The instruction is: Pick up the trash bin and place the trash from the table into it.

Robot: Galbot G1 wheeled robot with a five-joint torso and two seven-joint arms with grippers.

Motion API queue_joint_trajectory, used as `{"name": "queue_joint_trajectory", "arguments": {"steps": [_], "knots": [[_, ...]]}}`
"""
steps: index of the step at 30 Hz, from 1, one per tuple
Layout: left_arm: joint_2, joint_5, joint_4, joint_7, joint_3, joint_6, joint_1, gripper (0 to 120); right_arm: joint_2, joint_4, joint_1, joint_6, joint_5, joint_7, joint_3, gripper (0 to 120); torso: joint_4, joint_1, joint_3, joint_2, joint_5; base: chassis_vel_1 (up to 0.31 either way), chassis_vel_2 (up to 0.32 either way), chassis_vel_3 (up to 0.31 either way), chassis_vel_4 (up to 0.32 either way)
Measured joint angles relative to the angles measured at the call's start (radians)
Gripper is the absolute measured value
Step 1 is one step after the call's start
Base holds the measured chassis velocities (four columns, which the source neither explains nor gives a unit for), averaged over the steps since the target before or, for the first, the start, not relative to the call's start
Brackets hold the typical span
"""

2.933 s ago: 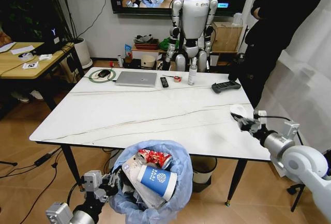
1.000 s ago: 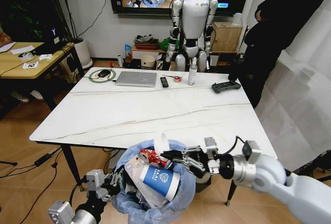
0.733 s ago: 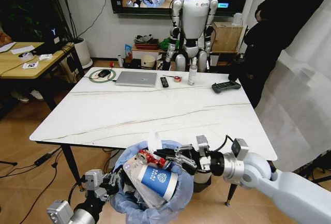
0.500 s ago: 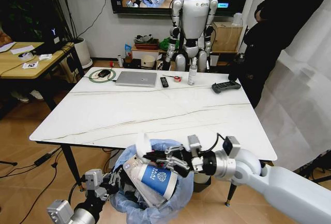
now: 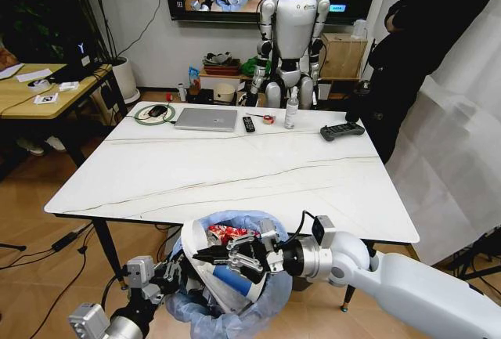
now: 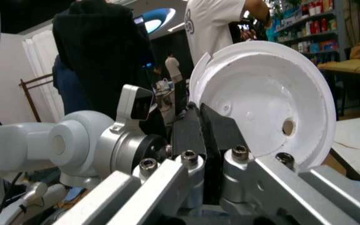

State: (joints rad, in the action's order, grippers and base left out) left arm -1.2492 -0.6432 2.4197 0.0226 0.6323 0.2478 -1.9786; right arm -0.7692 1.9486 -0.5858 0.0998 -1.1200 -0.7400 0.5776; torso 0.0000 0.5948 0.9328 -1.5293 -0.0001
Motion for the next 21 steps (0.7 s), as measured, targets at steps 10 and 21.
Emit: {"name": "queue_joint_trajectory", "arguments": {"steps": [10,21], "knots": [[-0.002,0.000,0.013,-0.002,0.006,0.001,-0.009,0,-0.026,-0.024,0.025,0.003,-0.001,0.017,0.037,0,0.0000,0.000,0.000,0.000,0.0000,0.000,0.000,0.000,0.000],[0.003,0.002,0.014,-0.003,0.003,0.001,-0.016,0,0.003,-0.015,-0.021,0.008,0.016,0.022,-0.012,28,-0.0001,0.000,0.000,0.000,0.0001,0.000,0.000,0.000,0.000]]}}
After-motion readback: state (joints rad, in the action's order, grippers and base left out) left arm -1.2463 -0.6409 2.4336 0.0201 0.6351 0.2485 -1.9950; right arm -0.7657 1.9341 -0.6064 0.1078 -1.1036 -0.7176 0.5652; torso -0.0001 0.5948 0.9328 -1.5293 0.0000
